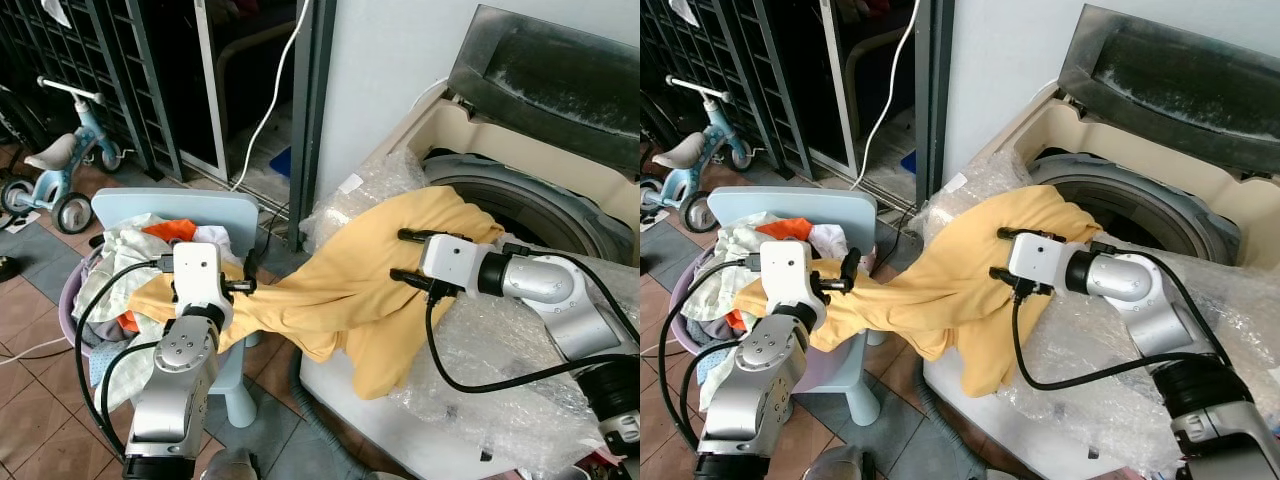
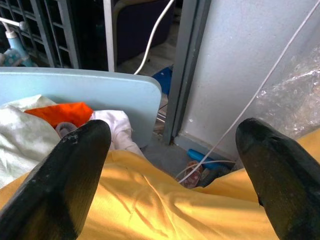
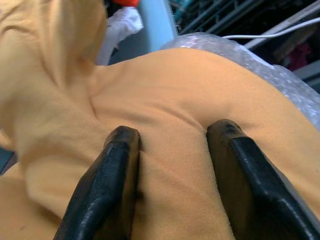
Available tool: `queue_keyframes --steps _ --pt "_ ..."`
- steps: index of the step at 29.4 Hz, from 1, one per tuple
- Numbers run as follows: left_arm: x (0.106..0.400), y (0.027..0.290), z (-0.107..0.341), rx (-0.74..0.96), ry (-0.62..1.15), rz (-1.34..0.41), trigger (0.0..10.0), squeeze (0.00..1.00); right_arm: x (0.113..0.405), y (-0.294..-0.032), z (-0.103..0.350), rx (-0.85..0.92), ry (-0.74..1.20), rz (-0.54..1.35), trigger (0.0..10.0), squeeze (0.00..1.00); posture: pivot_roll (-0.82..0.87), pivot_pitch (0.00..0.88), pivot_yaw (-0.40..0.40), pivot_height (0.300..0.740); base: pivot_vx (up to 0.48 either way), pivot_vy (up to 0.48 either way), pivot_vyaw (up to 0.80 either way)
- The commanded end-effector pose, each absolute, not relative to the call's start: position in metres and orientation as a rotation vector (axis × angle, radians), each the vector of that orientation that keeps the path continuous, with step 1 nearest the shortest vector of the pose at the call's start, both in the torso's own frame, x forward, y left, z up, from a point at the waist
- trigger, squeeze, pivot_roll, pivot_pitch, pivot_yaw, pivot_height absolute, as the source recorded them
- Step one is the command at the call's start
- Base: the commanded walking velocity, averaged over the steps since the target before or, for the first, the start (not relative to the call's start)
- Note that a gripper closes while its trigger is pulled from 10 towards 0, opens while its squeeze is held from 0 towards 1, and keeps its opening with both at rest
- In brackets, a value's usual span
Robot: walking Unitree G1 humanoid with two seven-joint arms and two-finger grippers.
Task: Clothes washing
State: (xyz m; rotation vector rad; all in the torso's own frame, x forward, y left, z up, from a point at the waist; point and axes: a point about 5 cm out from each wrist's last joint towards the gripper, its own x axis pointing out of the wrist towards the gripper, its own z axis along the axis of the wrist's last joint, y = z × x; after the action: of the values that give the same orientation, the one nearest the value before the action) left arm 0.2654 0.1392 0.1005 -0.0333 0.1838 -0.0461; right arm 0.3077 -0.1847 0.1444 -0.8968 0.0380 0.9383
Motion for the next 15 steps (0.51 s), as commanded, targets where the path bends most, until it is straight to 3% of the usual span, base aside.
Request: queue_keyframes --steps 1,15 --pt "0.264 0.139 0.105 -0.03 0.172 -0.049 10.0 0.0 0.316 -0.193 0.143 -0.919 0.074 0.865 0.0 0.0 0.0 0.0 -0.051 0.74 0.0 0.0 0.0" --pt "0.265 0.137 0.105 -0.035 0.173 -0.052 10.0 0.0 0.338 -0.211 0.157 -0.845 0.041 0.603 0.0 0.0 -0.01 0.0 -0.049 0.74 0.0 0.0 0.0"
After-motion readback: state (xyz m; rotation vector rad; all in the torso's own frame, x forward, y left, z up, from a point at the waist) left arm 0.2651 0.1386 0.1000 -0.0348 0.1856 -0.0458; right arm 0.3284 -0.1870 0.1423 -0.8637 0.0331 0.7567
